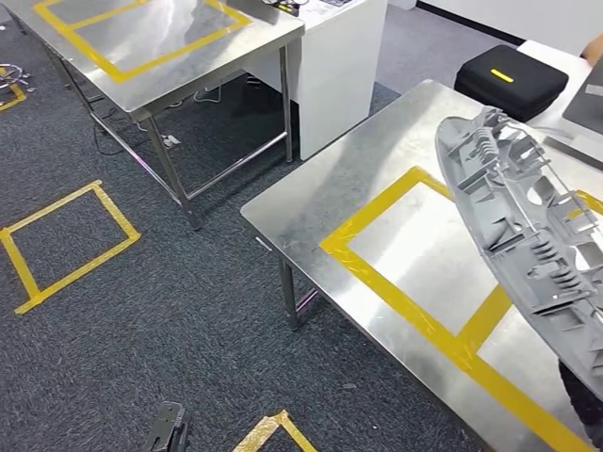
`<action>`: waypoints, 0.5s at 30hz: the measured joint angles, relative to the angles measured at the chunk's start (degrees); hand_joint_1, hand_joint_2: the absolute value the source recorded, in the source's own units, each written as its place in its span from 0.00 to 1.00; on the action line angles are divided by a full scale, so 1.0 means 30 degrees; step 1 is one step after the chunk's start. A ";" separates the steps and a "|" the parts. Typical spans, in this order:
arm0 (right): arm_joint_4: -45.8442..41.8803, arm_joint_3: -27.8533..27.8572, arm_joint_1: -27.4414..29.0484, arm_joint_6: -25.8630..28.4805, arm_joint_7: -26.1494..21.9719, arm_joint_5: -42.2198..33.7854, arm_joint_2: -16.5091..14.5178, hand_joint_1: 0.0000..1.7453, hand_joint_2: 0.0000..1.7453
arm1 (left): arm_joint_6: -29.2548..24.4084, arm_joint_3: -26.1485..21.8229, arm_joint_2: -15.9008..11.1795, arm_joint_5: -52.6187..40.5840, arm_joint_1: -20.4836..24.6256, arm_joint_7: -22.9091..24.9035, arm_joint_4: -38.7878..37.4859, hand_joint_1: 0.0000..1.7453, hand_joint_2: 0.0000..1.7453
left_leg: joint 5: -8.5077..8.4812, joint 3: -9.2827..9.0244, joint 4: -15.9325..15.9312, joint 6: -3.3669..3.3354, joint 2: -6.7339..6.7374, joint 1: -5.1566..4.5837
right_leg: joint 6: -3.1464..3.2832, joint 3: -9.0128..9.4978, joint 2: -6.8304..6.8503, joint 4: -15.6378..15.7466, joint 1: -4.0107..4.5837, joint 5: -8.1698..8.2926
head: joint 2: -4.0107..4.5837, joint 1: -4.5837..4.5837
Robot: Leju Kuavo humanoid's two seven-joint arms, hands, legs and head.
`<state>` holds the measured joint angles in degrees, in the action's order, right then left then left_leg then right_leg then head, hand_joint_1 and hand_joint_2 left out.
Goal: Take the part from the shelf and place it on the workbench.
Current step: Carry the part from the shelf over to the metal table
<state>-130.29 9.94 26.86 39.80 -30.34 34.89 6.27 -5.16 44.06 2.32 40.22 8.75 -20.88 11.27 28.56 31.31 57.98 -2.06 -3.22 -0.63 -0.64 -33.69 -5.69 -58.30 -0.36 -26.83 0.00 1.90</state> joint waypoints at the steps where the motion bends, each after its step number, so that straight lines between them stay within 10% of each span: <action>1: -0.0004 0.0000 0.0029 0.0000 0.0000 0.0000 0.0000 1.00 1.00 | 0.0000 0.0000 0.0020 0.0000 0.0016 0.0002 0.0004 0.00 0.00 | -0.0030 -0.0023 -0.0102 -0.0011 0.0135 -0.0011 | -0.0127 -0.0069 -0.0161 0.0040 -0.0045 0.0051 | 0.0000 0.0004; 4: -0.0007 0.0002 0.0062 0.0000 -0.0005 0.0004 0.0000 1.00 1.00 | -0.0002 -0.0004 0.0049 0.0002 0.0060 -0.0002 0.0009 0.00 0.00 | -0.0278 -0.0174 -0.0539 -0.0175 0.0665 0.0085 | -0.0364 -0.0625 0.0657 -0.0830 -0.0033 -0.0548 | 0.0000 0.0077; 7: -0.0006 -0.0004 -0.0024 0.0000 -0.0018 0.0004 0.0000 1.00 1.00 | 0.0000 -0.0007 0.0056 0.0002 -0.0016 -0.0005 0.0009 0.00 0.00 | -0.0314 -0.0202 -0.0631 -0.0238 0.1218 0.0094 | -0.0630 -0.2308 0.1673 -0.4356 -0.0111 -0.2246 | 0.0000 0.0129; 9: -0.0004 -0.0005 0.0000 0.0000 -0.0009 0.0000 0.0000 1.00 1.00 | 0.0000 -0.0007 0.0071 0.0000 -0.0061 -0.0005 0.0009 0.00 0.00 | -0.0274 -0.0208 -0.0615 -0.0201 0.1548 0.0115 | -0.0813 -0.2692 0.1782 -0.5225 -0.0225 -0.2273 | 0.0000 0.0126; 12: -0.0002 0.0014 0.0001 -0.0007 0.0116 -0.0011 -0.0005 1.00 1.00 | 0.0000 -0.0007 0.0087 -0.0005 -0.0036 -0.0002 0.0011 0.00 0.00 | -0.0111 -0.0282 -0.0493 0.0016 0.1952 0.0154 | -0.0978 -0.0801 0.2418 -0.1755 -0.0302 -0.0656 | 0.0000 0.0149; 15: 0.0009 0.0481 0.0034 -0.0267 0.0430 -0.0598 -0.0055 1.00 1.00 | 0.0033 -0.0007 0.0045 -0.0064 -0.0040 0.0002 0.0009 0.00 0.00 | 0.0111 -0.0342 -0.0309 0.0326 0.2285 0.0045 | -0.0597 0.0182 0.2863 0.0085 -0.0155 -0.0369 | 0.0000 0.0127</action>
<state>-130.26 11.39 26.96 39.00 -29.05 33.10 6.11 -5.06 44.04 2.45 40.03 8.63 -20.87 11.30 28.89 30.28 57.06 -1.08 3.63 -0.50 -2.43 -33.15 2.90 -58.05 -0.83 -27.93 0.00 2.28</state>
